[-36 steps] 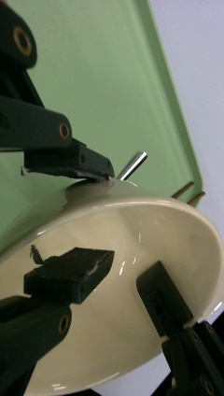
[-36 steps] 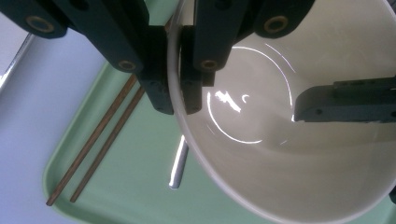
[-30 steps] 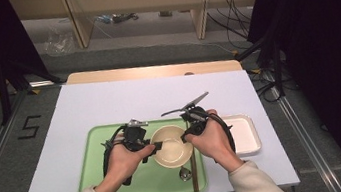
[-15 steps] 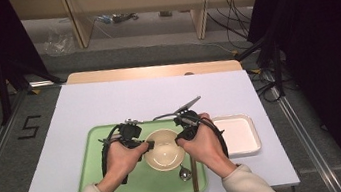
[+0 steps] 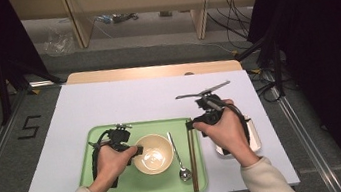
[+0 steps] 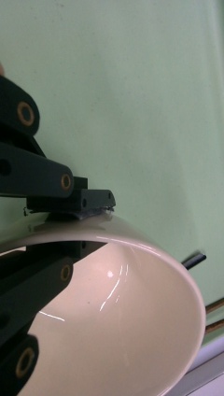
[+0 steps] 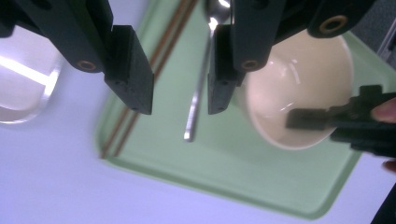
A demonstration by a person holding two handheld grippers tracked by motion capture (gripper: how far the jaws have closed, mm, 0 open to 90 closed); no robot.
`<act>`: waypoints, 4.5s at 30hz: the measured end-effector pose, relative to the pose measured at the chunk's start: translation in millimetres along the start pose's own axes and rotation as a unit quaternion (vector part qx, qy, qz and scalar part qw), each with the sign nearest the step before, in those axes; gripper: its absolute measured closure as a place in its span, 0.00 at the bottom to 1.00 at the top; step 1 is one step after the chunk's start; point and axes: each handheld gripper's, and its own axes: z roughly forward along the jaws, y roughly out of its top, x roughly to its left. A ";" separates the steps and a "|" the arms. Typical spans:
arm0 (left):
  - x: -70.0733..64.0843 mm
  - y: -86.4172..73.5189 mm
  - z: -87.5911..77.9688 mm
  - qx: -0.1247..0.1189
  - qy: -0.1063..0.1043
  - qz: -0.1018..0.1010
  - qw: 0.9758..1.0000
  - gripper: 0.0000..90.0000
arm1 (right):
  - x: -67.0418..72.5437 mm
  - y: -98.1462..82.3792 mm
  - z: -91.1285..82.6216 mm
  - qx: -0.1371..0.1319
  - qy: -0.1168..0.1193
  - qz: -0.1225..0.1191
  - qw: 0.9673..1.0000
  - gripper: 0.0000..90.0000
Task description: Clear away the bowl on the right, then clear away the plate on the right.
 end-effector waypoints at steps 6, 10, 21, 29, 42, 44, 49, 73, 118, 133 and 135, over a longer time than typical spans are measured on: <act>0.6 -1.7 5.9 0.000 -0.009 -0.016 1.000 0.91 | -36.9 0.2 -8.6 0.012 -0.027 0.071 0.997 0.68; -0.4 -1.2 8.8 -0.003 -0.013 -0.024 1.000 0.91 | -60.1 -1.2 -7.1 0.019 -0.042 0.112 0.993 0.68; 2.7 -4.7 15.5 -0.041 -0.028 0.019 0.999 0.86 | -105.9 -12.1 -6.2 0.043 -0.071 0.148 0.986 0.63; 0.0 -6.1 5.8 -0.079 0.018 0.085 0.993 0.51 | -120.4 -17.4 -3.1 0.059 -0.089 0.154 0.982 0.61; 15.2 -35.7 -54.1 -0.193 0.044 0.111 0.974 0.31 | -149.2 -26.3 -15.0 0.058 -0.106 0.157 0.980 0.60; 20.3 -44.8 -60.1 -0.198 0.047 0.111 0.973 0.30 | -154.6 -28.6 -16.7 0.063 -0.112 0.152 0.980 0.60; 27.7 -66.7 -68.7 -0.215 0.042 0.106 0.970 0.29 | -160.6 -32.1 -15.9 0.070 -0.121 0.191 0.972 0.60; 38.7 -79.2 -72.4 -0.219 0.027 0.072 0.973 0.29 | -185.5 -41.5 -11.5 0.087 -0.133 0.198 0.967 0.62; 38.7 -75.4 -67.1 -0.215 0.016 0.065 0.974 0.31 | -208.9 -57.7 6.5 0.129 -0.103 0.197 0.966 0.97; 38.7 -70.1 -69.1 -0.217 0.013 0.063 0.974 0.33 | -204.7 -53.1 -2.8 0.110 -0.060 0.221 0.967 1.00; 37.8 -68.4 -69.1 -0.217 0.010 0.059 0.974 0.34 | -204.5 -52.8 -3.8 0.107 -0.052 0.225 0.967 1.00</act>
